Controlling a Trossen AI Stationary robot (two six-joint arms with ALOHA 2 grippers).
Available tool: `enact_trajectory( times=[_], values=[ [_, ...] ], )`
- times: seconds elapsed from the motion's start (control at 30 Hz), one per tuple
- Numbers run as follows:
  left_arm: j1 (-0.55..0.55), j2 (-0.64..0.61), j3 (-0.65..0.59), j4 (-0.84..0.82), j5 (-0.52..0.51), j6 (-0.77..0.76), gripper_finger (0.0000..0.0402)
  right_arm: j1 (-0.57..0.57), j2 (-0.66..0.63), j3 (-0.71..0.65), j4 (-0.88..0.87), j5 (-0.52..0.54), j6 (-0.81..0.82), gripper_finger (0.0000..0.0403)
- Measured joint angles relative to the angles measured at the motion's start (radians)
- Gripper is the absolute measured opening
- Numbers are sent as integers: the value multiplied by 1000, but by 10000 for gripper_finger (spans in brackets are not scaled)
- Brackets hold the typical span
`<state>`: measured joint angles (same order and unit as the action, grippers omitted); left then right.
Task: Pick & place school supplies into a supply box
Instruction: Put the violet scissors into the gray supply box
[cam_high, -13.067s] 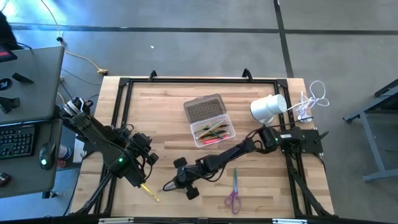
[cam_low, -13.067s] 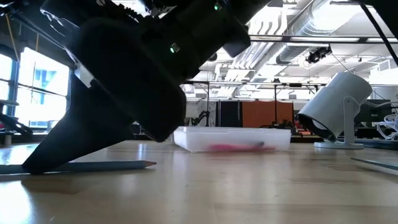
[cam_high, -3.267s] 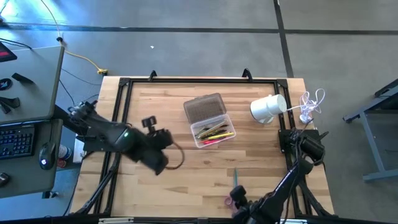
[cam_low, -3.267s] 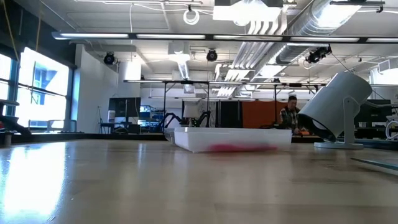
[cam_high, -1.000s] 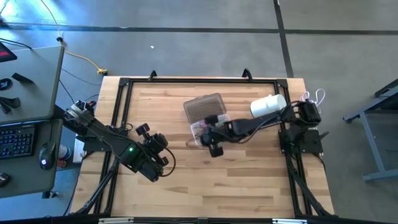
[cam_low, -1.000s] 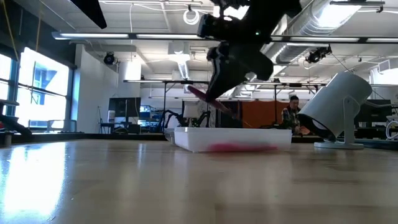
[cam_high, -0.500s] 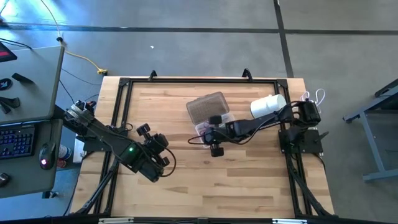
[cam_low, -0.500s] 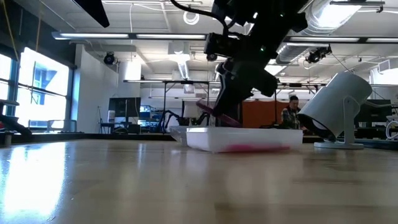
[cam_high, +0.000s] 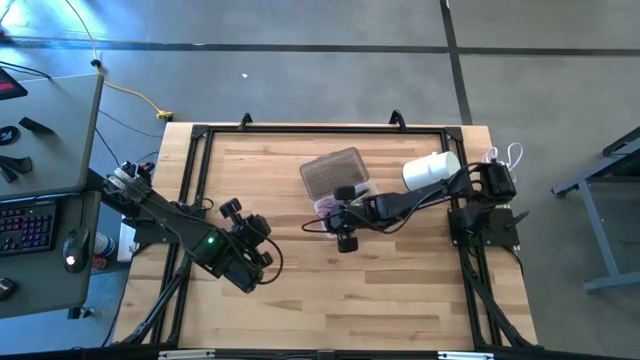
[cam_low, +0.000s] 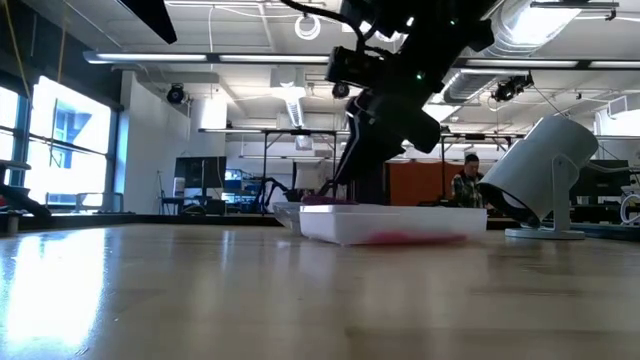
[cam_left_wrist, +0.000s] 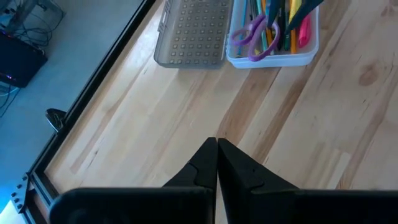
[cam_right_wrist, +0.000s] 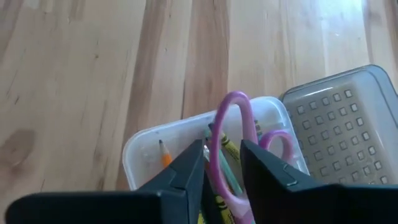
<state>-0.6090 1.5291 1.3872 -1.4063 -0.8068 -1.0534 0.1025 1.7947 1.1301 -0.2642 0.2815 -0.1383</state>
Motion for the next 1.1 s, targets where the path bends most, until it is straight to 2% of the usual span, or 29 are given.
enact_trajectory(
  times=[0.3,0.47,0.63,0.9,1.1],
  values=[
    [0,0,0,-2,-86,-1,46,18,-1,19,19,9,2,94],
    [0,0,0,-1,-79,-1,46,-24,-1,4,24,-200,-12,94],
    [0,0,0,-1,-67,0,46,-51,-1,-23,61,-118,-27,94],
    [0,0,0,-8,-37,1,46,-136,-1,-82,75,-172,-26,94],
    [0,0,0,-7,-18,1,46,-162,-5,-126,94,-151,-26,94]
  ],
)
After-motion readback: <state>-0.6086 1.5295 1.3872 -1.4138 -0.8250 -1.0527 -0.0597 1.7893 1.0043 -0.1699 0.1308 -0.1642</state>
